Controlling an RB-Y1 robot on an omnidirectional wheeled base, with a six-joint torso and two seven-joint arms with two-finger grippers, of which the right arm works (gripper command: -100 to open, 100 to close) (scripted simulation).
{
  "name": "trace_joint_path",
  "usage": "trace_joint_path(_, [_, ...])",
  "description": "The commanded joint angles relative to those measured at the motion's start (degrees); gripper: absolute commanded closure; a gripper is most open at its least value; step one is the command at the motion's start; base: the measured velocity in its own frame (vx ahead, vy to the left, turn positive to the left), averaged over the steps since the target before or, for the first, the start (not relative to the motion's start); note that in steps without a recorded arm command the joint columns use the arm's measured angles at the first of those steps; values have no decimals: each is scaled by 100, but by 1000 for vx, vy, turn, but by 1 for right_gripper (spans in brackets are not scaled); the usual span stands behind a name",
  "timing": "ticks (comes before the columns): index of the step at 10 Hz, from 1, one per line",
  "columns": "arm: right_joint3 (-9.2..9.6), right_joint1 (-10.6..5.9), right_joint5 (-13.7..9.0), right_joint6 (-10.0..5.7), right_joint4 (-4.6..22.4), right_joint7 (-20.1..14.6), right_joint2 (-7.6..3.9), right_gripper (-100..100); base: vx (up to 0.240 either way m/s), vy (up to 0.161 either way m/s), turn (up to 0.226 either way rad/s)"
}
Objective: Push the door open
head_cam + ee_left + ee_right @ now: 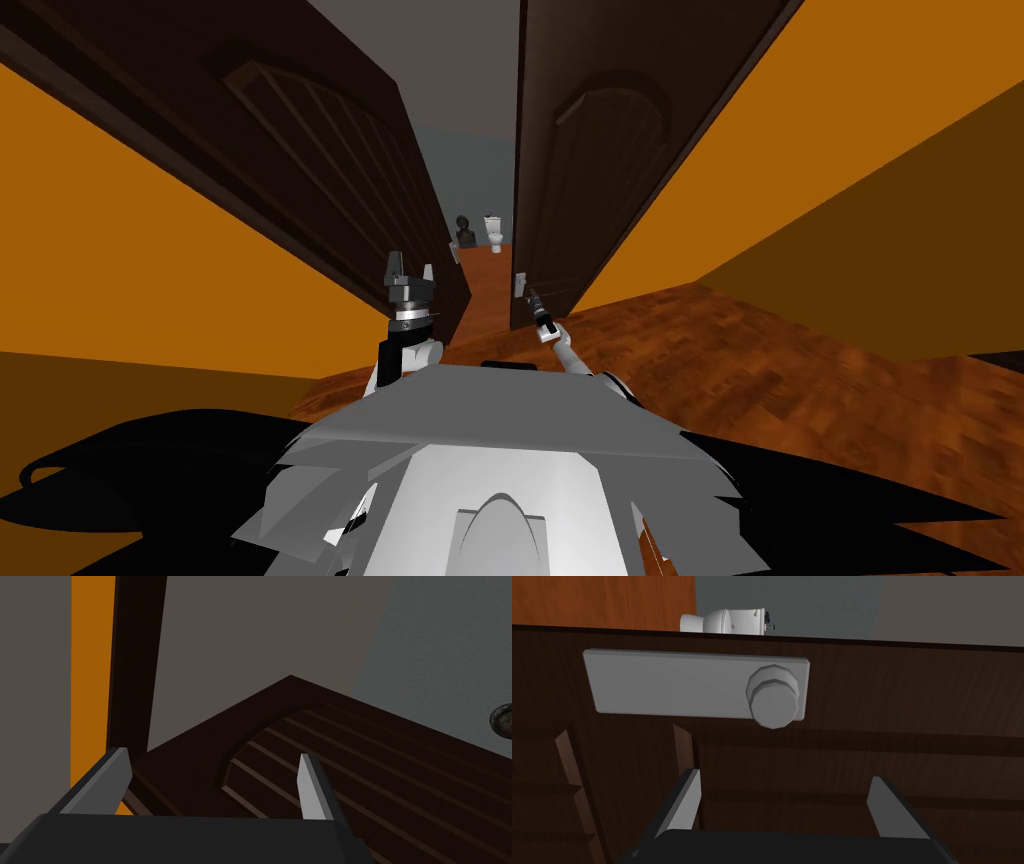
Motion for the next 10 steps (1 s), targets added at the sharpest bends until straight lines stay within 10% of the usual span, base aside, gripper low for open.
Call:
trace_joint_path(1, [-26, -15, -3, -5, 30, 13, 13, -100, 141, 15, 24])
trace_joint_path(9, [-147, -82, -18, -29, 167, 73, 74, -100, 179, 50, 28])
trace_joint_path(10, [-147, -82, -18, -29, 167, 73, 74, 100, -9, -1, -6])
